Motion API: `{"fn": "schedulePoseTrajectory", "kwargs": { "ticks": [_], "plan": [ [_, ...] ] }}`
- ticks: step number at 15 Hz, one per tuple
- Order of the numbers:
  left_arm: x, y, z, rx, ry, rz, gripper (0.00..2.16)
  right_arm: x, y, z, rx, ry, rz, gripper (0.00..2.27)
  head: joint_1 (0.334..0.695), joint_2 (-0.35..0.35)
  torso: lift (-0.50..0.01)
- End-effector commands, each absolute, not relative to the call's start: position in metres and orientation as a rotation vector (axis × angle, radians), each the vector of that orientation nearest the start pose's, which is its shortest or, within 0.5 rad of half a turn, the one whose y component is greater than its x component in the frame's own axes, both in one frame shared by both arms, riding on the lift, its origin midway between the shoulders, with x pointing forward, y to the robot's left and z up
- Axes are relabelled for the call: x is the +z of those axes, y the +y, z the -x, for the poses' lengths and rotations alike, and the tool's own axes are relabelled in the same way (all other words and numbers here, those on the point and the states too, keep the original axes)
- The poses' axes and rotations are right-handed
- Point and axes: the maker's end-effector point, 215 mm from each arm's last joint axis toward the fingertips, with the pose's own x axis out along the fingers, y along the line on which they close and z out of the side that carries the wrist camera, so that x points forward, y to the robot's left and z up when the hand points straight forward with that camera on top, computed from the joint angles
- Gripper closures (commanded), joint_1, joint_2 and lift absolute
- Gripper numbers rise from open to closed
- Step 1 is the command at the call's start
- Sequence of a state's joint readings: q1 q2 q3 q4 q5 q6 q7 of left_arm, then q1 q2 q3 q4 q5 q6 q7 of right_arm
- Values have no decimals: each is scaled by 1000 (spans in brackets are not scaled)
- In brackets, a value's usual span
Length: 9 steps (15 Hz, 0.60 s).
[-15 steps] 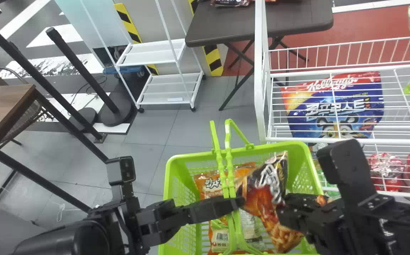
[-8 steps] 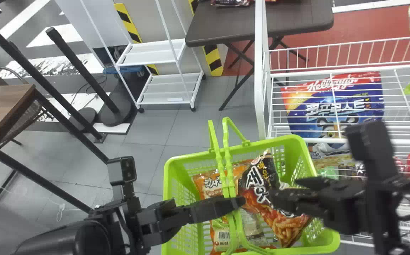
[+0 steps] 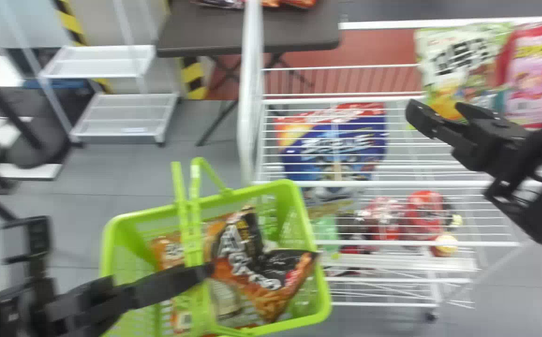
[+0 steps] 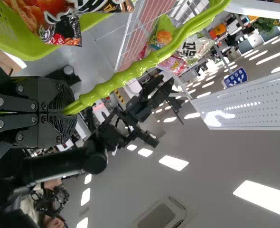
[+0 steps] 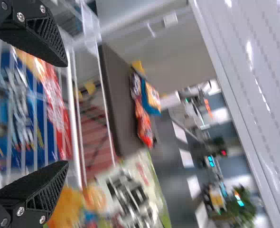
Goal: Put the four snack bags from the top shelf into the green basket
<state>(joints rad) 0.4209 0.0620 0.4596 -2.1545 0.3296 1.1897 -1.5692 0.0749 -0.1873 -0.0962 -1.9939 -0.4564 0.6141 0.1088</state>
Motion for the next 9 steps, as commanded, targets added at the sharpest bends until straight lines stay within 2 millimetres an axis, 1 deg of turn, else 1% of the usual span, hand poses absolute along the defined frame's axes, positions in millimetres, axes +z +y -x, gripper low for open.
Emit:
{"fn": "schedulePoseTrajectory", "kwargs": {
  "ticks": [1,2,3,4,5,7,9],
  "plan": [
    [-325,170,-265,-1180,532,899,2148,-329,-280,-596,116,241,-165,87,695,-91,-3],
    [-326,171,-264,-1178,531,901,2148,-335,-295,-611,85,240,-147,87,695,-111,-3],
    [-327,172,-264,-1174,532,902,2148,-345,-302,-625,64,252,-131,90,695,-130,-3],
    [-327,173,-263,-1172,533,903,2148,-351,-306,-636,52,253,-113,90,695,-142,-3],
    [-329,173,-263,-1170,533,907,2148,-351,-311,-649,28,228,-91,93,695,-154,-3],
    [-332,174,-263,-1166,534,915,2148,-375,-321,-665,-20,287,-40,93,695,-168,-3],
    [-334,175,-262,-1163,534,914,2148,-392,-330,-683,-58,341,14,137,695,-174,-3]
  ]
}}
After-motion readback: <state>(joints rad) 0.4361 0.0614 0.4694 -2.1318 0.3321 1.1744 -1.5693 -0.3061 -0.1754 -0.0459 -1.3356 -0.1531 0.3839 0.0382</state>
